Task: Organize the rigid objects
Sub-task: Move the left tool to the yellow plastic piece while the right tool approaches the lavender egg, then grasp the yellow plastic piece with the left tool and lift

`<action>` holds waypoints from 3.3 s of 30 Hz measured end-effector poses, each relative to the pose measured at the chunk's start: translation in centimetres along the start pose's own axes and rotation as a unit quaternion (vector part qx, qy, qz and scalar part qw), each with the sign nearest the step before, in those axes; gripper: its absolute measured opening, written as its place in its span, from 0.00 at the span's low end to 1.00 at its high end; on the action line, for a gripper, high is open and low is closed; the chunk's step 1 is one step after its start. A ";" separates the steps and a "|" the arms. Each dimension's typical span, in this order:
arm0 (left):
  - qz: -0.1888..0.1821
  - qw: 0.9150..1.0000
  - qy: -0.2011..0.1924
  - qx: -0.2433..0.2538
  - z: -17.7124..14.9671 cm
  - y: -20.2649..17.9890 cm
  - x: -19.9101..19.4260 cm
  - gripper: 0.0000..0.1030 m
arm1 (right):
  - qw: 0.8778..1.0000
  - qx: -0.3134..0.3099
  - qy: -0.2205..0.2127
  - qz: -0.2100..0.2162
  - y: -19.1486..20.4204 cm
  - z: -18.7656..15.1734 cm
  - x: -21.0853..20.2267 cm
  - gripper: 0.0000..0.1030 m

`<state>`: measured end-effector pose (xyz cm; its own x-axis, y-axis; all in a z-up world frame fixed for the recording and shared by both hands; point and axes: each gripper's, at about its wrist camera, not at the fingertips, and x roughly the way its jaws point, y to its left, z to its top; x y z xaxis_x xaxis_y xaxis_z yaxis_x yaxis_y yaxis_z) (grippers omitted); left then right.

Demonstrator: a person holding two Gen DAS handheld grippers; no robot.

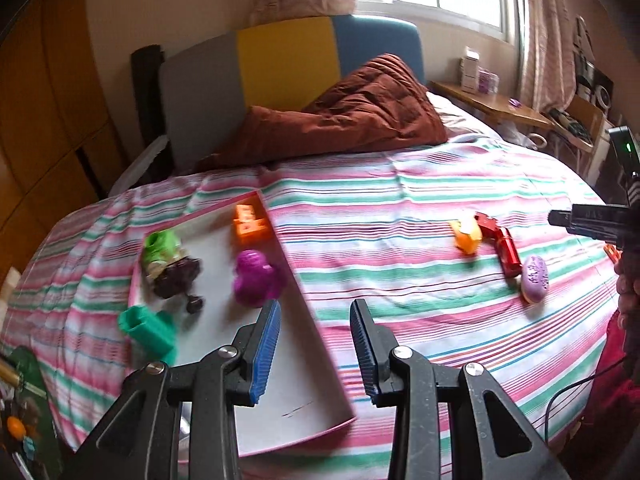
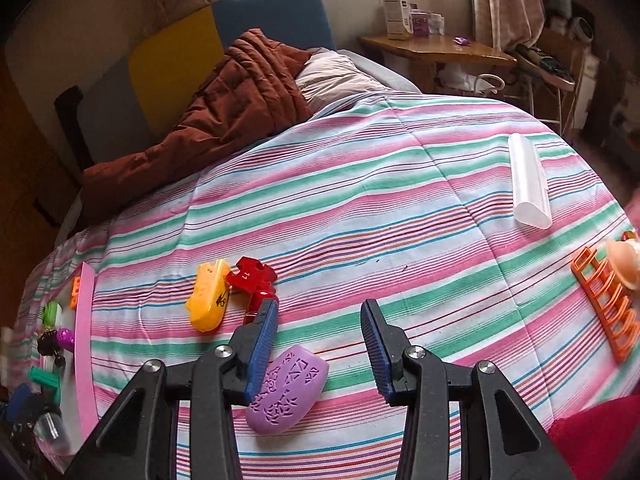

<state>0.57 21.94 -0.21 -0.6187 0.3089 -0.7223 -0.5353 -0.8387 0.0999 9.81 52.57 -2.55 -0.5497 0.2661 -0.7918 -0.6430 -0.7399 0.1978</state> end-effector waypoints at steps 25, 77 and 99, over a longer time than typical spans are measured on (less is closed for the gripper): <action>-0.039 0.998 0.028 0.038 2.1 -5.8 4.4 0.35 | 1.000 0.028 0.009 -0.010 -1.7 0.8 0.6 0.43; -0.150 0.985 0.082 0.016 7.6 -11.1 11.9 0.41 | 0.998 0.062 0.021 -0.006 -3.3 1.2 1.1 0.47; -0.142 0.982 0.106 0.057 6.3 -13.1 16.0 0.28 | 0.997 0.071 0.025 -0.009 -4.0 1.4 1.6 0.48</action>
<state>-5.95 40.71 -8.78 -0.3072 0.4125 -0.8576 -0.7372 -0.6731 -0.0597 10.76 56.85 -3.75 -0.5132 0.2451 -0.8225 -0.7229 -0.6400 0.2604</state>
